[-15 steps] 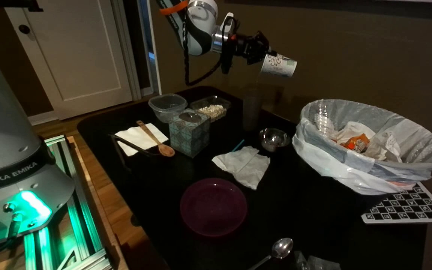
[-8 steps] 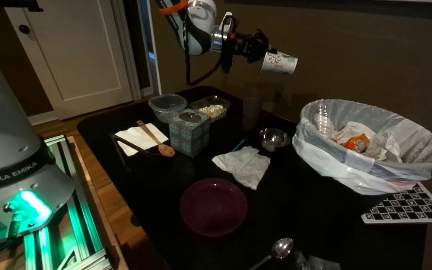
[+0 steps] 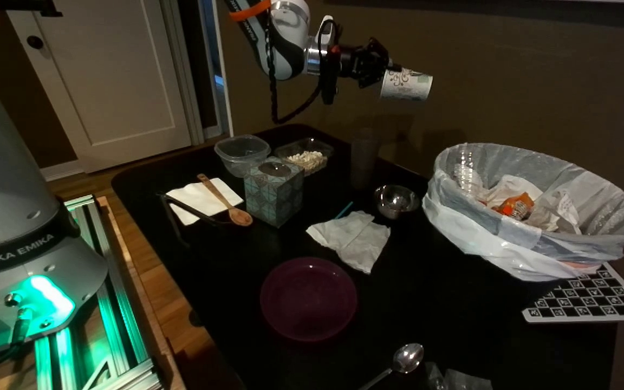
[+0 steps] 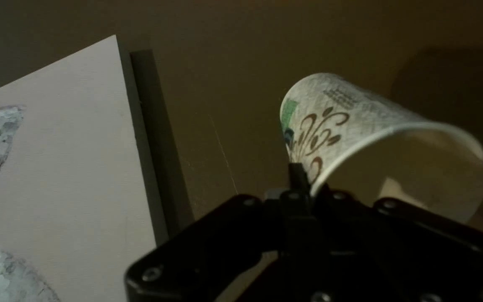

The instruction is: Pour the contents of the paper cup into the plastic cup

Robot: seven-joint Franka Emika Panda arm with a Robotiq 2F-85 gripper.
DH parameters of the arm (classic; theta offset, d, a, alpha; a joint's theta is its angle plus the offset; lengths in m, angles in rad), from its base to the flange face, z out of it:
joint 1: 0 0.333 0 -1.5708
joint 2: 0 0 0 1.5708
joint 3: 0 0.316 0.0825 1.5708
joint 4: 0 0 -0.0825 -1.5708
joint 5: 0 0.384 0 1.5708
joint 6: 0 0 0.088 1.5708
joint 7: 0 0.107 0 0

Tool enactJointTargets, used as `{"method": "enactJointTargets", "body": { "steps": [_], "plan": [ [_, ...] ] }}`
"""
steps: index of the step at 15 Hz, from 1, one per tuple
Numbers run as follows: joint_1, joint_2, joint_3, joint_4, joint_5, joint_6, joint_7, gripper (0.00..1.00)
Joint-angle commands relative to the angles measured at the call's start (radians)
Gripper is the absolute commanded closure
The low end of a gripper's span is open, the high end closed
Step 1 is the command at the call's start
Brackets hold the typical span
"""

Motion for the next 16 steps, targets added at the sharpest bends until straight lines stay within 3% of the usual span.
{"method": "enactJointTargets", "body": {
  "steps": [1,16],
  "plan": [
    [-0.004,-0.024,0.014,-0.043,-0.046,-0.040,0.037,0.99],
    [-0.006,-0.046,0.031,-0.067,-0.065,-0.079,0.052,0.99]
  ]
}}
